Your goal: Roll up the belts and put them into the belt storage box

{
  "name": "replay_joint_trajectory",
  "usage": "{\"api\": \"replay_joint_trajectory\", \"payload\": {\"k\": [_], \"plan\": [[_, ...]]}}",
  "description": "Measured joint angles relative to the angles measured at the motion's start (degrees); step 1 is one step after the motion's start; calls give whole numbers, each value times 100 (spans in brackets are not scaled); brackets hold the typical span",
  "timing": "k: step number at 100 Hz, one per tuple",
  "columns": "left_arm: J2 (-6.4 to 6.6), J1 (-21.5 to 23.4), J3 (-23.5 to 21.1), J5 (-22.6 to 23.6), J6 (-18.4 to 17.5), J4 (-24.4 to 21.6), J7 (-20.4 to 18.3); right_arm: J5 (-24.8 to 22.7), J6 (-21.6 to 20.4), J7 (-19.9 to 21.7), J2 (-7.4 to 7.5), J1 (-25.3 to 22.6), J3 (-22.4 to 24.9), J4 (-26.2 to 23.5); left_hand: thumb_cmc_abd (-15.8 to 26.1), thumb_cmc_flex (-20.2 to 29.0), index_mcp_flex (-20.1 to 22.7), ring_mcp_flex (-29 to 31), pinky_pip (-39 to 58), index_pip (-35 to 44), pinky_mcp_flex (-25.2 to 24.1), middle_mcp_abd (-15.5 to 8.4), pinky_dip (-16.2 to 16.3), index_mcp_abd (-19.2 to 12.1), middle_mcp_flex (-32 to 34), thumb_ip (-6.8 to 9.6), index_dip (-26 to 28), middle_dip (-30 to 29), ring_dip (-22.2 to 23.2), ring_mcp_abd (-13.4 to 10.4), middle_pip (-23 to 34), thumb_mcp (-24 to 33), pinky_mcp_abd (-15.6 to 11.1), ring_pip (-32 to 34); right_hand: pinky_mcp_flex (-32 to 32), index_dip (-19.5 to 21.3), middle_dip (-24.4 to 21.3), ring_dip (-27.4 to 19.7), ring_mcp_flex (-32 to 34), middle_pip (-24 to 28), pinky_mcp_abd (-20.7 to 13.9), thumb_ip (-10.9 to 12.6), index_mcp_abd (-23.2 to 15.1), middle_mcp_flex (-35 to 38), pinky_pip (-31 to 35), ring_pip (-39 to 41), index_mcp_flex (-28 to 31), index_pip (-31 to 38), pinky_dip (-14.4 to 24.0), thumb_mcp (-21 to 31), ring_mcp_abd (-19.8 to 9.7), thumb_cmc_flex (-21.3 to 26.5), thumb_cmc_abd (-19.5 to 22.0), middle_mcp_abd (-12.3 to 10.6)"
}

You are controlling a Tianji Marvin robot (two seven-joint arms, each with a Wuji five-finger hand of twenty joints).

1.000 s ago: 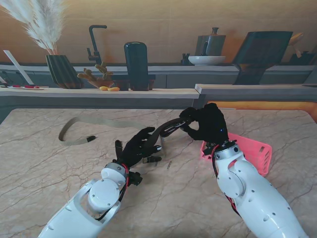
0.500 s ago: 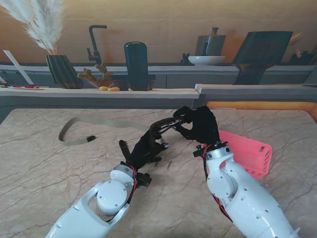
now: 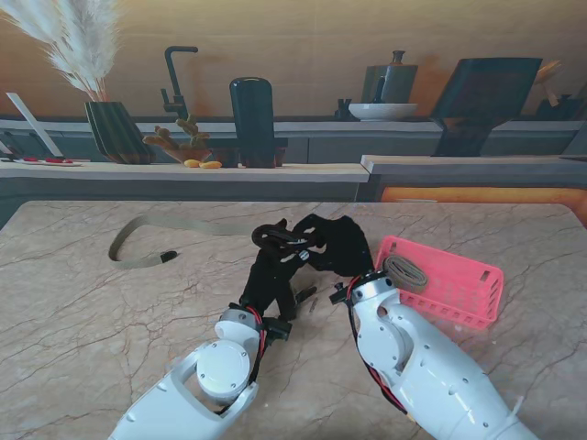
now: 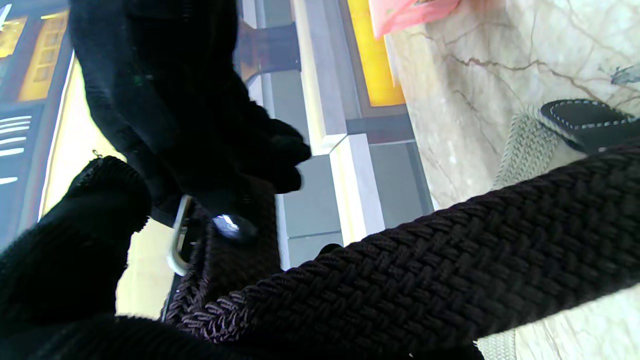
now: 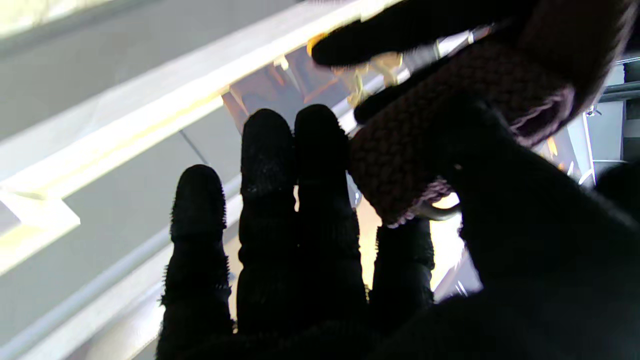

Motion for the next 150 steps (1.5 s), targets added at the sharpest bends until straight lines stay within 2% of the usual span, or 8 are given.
{"api": "replay_joint_trajectory", "payload": {"k": [35, 58, 75, 104, 114, 119, 124, 150], "plan": [[-64, 38, -51, 190, 163, -55, 374, 375, -330, 360, -101, 112, -389, 328, 574, 1365, 7, 185, 312, 148, 242, -5, 76, 1, 79, 30, 603, 0, -63, -11, 302, -162, -108, 542, -57, 0, -10, 0, 3, 0, 70, 0, 894, 68, 10, 59, 0, 198, -1, -3, 62, 91, 0, 58], [-137, 110, -101, -82, 415, -267, 467, 229, -404, 351, -106, -37, -273, 224, 1006, 2953, 67, 2173, 1536, 3338, 2004, -11, 353, 56, 2089, 35, 1582, 604, 76, 2, 1040, -984, -95, 1675, -190, 16, 3, 0, -17, 52, 72, 0, 1208, 18, 37, 61, 0, 199, -2, -137, 64, 91, 130, 60], [-173, 159, -182, -318, 557, -407, 477, -17, -329, 1083, 63, -369, 102, -337, 916, 4144, 757, 2770, 2304, 4453, 3047, 3, 257, 98, 2993, -16, 1576, 1165, 97, 100, 1007, -2454, 368, 1701, -571, 1692, 535, 2, -758, 585, 188, 569, 1750, -1152, -73, -138, -848, -594, -77, 128, 24, -595, 226, 15], [80, 234, -479, -725, 1014, -743, -865, -1041, -203, 1397, 392, -951, 662, -1005, 998, 4313, 1081, 2923, 4098, 4504, 3236, -32, 1423, -55, 3023, 15, 1591, 2317, 1625, -101, 1360, -2685, 796, 1715, -822, 1828, 959, -29, -1503, 1168, 140, 684, 1644, -2409, -462, -546, -2070, -1758, -33, -460, 7, -925, 391, -1455], [196, 225, -578, -864, 1155, -787, -1343, -1545, -292, 1327, 435, -1111, 943, -1110, 993, 4218, 1348, 3948, 4893, 4409, 3715, -140, 1665, -133, 3001, 150, 1958, 2150, 2254, 73, 1307, -2960, 803, 4164, -861, 1901, 956, -30, -1584, 1160, 137, 684, 1046, -2713, -499, -518, -2065, -1685, -31, -509, 6, -926, 393, -1574], [243, 215, -579, -876, 1184, -790, -1368, -1676, -368, 1224, 471, -1140, 1032, -1116, 846, 3871, 1583, 4265, 5276, 4485, 4027, -37, 1485, -95, 3693, 186, 2242, 2490, 2254, 75, 2439, -2475, 804, 4501, -861, 1901, 711, -30, -1584, 313, 108, 684, 919, -3475, -518, -555, -2133, -1740, -20, -509, -5, -926, 393, -287], [279, 215, -561, -875, 1205, -783, -1377, -1692, -408, 1098, 503, -1142, 1116, -1119, 667, 3507, 1724, 4547, 5474, 4671, 4241, -60, 1338, -77, 4063, 187, 2453, 2634, 2246, 78, 2941, -1885, 806, 4750, -862, 1897, 640, -31, -1584, 2, 79, 684, 927, -3674, -551, -567, -2212, -1820, 24, -432, -13, -926, 393, 216], [543, 112, -653, -1221, 1592, -696, -2994, -2308, -809, 777, 660, -1141, 1560, -1208, 87, 2881, 2153, 5091, 5738, 5112, 4713, -81, 1124, -47, 4577, 189, 3042, 2696, 2220, 78, 3398, -705, 806, 5229, -745, 2082, 428, -315, -1584, -371, -15, 685, -649, -3842, -743, -996, -3106, -1464, 40, 26, -112, -680, 398, 314]]}}
